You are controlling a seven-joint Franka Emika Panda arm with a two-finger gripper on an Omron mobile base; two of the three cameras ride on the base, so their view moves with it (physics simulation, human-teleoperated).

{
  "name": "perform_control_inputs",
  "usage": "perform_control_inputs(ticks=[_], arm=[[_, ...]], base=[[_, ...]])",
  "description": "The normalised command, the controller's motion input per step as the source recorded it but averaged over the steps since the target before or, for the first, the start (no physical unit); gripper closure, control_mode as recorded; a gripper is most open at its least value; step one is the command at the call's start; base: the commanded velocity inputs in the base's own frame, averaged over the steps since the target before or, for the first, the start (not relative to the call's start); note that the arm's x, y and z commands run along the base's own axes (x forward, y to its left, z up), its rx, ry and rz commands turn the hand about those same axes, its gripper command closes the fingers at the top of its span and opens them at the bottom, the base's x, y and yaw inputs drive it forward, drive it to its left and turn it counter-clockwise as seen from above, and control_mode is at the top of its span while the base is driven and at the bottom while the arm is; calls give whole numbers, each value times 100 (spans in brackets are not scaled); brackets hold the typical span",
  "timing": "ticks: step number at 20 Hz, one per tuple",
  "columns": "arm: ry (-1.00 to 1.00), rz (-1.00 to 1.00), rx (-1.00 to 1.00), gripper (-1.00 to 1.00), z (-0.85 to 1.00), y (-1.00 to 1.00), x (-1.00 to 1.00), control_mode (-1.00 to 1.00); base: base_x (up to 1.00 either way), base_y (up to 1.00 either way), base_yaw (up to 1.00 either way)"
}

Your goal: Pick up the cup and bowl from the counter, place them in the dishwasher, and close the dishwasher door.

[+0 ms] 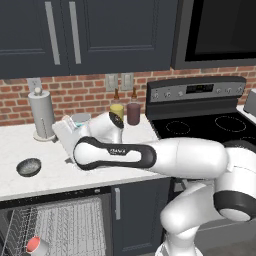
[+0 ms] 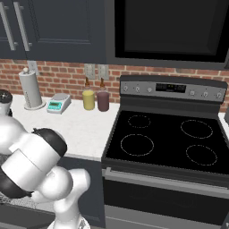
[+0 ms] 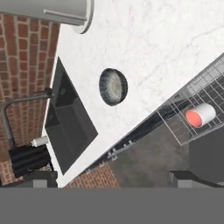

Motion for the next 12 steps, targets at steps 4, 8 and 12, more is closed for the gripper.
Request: perform_control_inputs(ticks=[4,8,12], arm=[[11,11,0,-100,-12,-1,13,-100],[-1,9,-8,-100,-22,0,9,-100],[2,5,-14,-100,0,0,21,-100]], base=[[0,0,0],[0,0,0],[0,0,0]])
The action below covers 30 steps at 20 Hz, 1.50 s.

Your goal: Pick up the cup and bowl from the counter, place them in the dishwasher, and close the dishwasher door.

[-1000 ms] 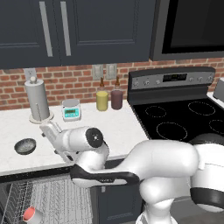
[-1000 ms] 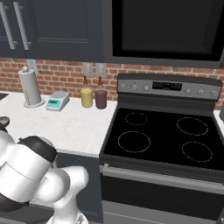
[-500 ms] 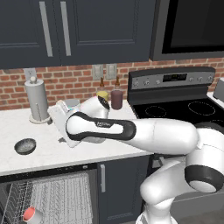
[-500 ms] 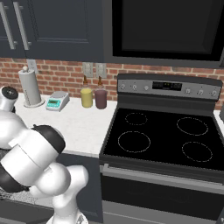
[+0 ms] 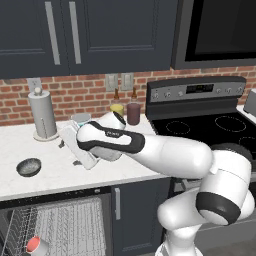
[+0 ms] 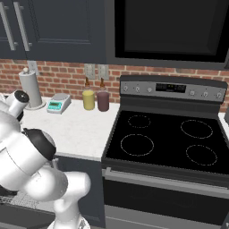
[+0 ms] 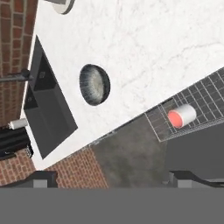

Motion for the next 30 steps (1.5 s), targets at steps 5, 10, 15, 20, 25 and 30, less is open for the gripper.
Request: perform_control_inputs(ticks=[5,10,15,20,25,30], arm=[[2,1,-17,-100,0,0,9,-100],[0,0,-17,-100,-1,0,21,-100],[0,0,-16,-100,-6,0,28,-100],[-8,2,-9,-100,-13,2,35,-100],[-9,4,-1,-100,-22,15,17,-100],[-1,7,-3,-100,-22,36,18,-100]], base=[[0,0,0],[0,0,0],[0,0,0],[0,0,0],[0,0,0],[0,0,0]])
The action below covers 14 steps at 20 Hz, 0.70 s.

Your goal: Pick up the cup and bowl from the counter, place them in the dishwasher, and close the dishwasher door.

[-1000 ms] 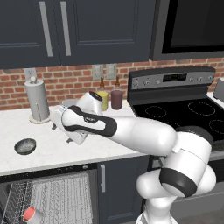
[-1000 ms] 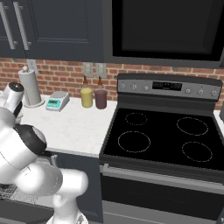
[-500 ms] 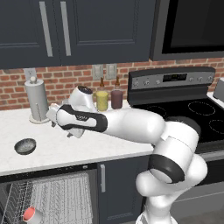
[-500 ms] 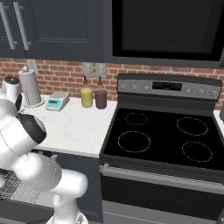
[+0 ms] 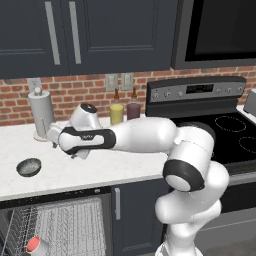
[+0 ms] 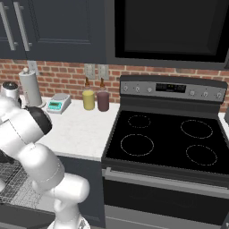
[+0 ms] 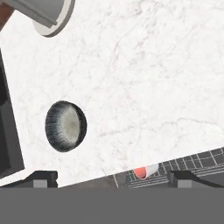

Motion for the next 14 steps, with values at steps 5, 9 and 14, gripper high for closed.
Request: perform_control_inputs(ticks=[5,9,14], arm=[[0,9,-7,-100,-30,38,22,-100],[0,20,-6,-100,-23,40,33,-100],[3,13,-11,-100,-7,42,41,-100]], base=[[0,0,0],[0,0,0],[0,0,0]])
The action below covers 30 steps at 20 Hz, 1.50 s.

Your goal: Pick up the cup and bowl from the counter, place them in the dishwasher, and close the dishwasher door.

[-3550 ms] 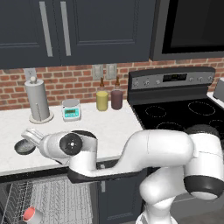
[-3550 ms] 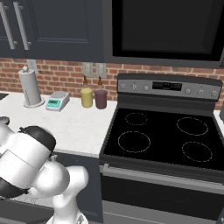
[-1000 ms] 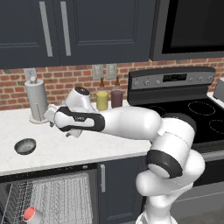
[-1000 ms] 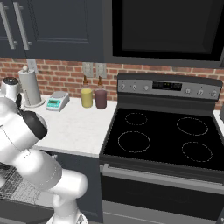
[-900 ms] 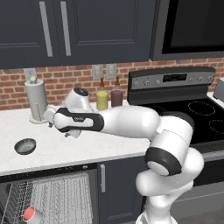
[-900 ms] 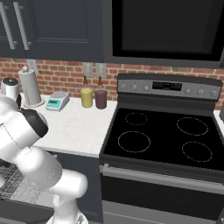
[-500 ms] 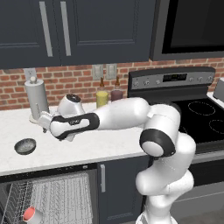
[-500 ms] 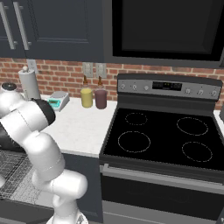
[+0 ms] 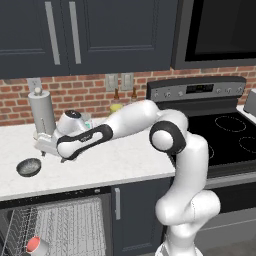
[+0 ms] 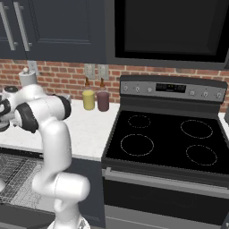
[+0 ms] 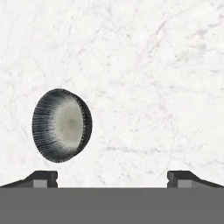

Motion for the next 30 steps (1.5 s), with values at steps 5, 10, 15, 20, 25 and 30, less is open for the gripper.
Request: perform_control_inputs(ticks=[5,10,15,20,25,30], arm=[[0,3,-16,-100,0,37,29,-100],[0,0,-11,-100,0,43,11,-100],[2,0,-1,-100,-10,11,0,-100],[5,0,0,-100,-28,0,3,-100],[7,0,0,-100,-38,0,7,-100],[7,0,0,-100,-34,0,2,-100]], base=[[0,0,0],[0,0,0],[0,0,0],[0,0,0],[0,0,0],[0,0,0]])
